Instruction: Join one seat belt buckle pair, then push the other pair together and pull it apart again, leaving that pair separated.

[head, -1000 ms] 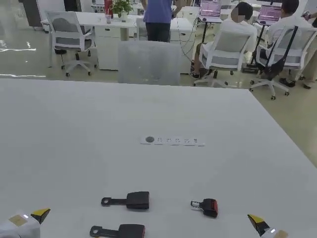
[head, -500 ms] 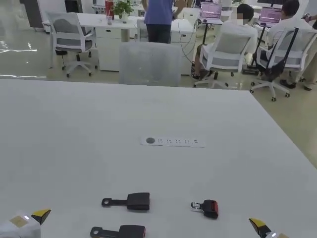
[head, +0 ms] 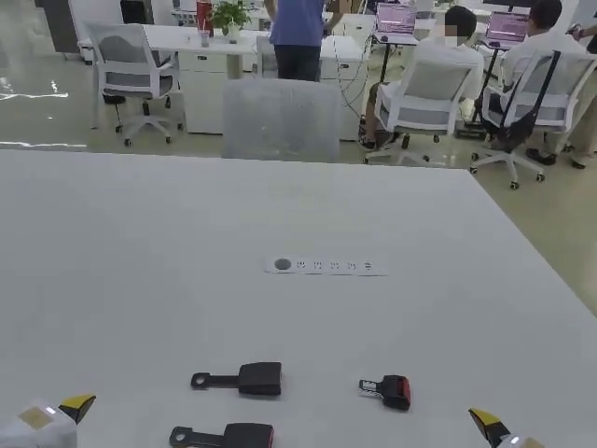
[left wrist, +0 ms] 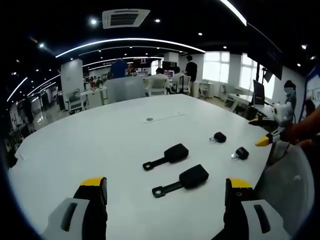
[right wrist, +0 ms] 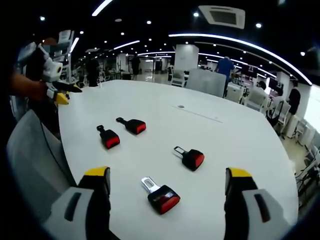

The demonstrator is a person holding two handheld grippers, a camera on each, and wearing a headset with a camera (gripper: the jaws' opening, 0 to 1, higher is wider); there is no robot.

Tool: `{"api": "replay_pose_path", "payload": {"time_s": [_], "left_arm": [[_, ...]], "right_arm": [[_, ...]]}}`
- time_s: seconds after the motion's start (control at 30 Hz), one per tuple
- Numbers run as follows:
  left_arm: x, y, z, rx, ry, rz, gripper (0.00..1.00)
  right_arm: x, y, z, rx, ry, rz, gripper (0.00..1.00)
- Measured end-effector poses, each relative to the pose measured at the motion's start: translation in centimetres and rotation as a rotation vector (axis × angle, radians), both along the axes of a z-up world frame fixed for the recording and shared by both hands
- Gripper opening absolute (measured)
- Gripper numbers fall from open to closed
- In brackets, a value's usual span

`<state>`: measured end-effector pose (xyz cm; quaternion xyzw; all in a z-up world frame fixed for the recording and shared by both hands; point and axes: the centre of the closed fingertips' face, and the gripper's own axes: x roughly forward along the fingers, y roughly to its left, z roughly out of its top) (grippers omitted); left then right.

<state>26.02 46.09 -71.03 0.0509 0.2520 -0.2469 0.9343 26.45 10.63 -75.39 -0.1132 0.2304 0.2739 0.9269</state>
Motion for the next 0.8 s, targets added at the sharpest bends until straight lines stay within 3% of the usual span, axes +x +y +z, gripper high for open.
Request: {"api": "replay_pose_path", "payload": {"time_s": [0.8], "left_arm": [[-0.22,-0.27,-0.33,0.017,0.011,-0.014,1.0]], "right_arm": [[-0.21,-0.33,-0.23,-0.005,0.012,0.008,0.97]]}}
